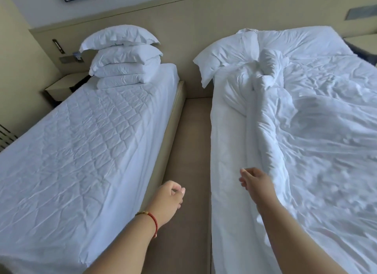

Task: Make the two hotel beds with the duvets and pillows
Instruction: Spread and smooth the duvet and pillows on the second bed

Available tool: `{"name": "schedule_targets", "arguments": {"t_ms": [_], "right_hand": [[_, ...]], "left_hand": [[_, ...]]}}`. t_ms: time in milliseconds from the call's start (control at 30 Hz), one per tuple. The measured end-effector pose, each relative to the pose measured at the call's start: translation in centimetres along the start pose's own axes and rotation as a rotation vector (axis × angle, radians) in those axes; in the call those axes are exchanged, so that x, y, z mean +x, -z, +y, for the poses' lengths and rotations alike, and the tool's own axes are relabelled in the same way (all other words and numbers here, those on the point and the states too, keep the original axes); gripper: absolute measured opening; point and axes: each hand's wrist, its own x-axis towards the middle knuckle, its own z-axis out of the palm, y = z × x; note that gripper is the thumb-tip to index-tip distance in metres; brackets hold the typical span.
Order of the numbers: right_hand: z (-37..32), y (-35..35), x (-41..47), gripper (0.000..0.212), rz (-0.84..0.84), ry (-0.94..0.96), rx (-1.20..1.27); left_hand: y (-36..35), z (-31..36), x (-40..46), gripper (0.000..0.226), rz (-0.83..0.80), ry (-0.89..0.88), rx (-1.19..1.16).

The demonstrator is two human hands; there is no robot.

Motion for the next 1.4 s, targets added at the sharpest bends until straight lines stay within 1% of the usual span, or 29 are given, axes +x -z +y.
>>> {"name": "schedule_targets", "arguments": {"t_ms": [100,200,400,467,633,733,833,1067,1167,1300,1400], "right_hand": [[-2.6,-4.3,1.8,0.02,0.035,-0.017,0.003],[-4.8,-7.3,2.9,0.02,0.09,-0.026,0.001],[-9.2,-12.5,4.2,0.02,0.258,-0.025,0.057],[-10.1,-14.2,4.5,0.021,0.291,-0.028,0.074],[-11.5,-16.3,6.7,0.023,0.347,-0.091,0.082],[-12.6,-16.8,10.0,0.023,0.384,-0.111,0.094],[-13.8,-16.8,15.2,0.023,0.443,-0.114,0.108],[-18.5,-14.4,31.9,0.023,0.517,-0.106,0.147],[-20.8,-13.5,37.6,0.026,0.551,-0.105,0.141],[-21.9,-13.9,43.7,0.028,0.573,-0.146,0.1],[-22.5,-14.7,48.7,0.028,0.579,-0.209,0.021]], "left_hand": [[4.4,-1.5,5.0,0.017,-0.006,0.001,-0.014],[7.4,-2.5,9.0,0.018,-0.054,0.002,-0.042],[13.1,-3.2,18.1,0.021,-0.134,-0.105,-0.054],[14.5,-3.2,21.0,0.021,-0.148,-0.116,-0.087],[15.9,-1.9,27.1,0.022,-0.244,-0.117,-0.11],[16.1,0.3,32.1,0.023,-0.258,-0.128,-0.13],[15.3,3.5,37.9,0.022,-0.291,-0.165,-0.121],[13.0,14.3,52.5,0.019,-0.3,-0.238,-0.01],[12.2,18.0,57.6,0.02,-0.327,-0.25,0.015],[11.4,21.5,64.6,0.024,-0.375,-0.21,0.029],[11.2,24.3,71.2,0.028,-0.407,-0.152,-0.026]]}}
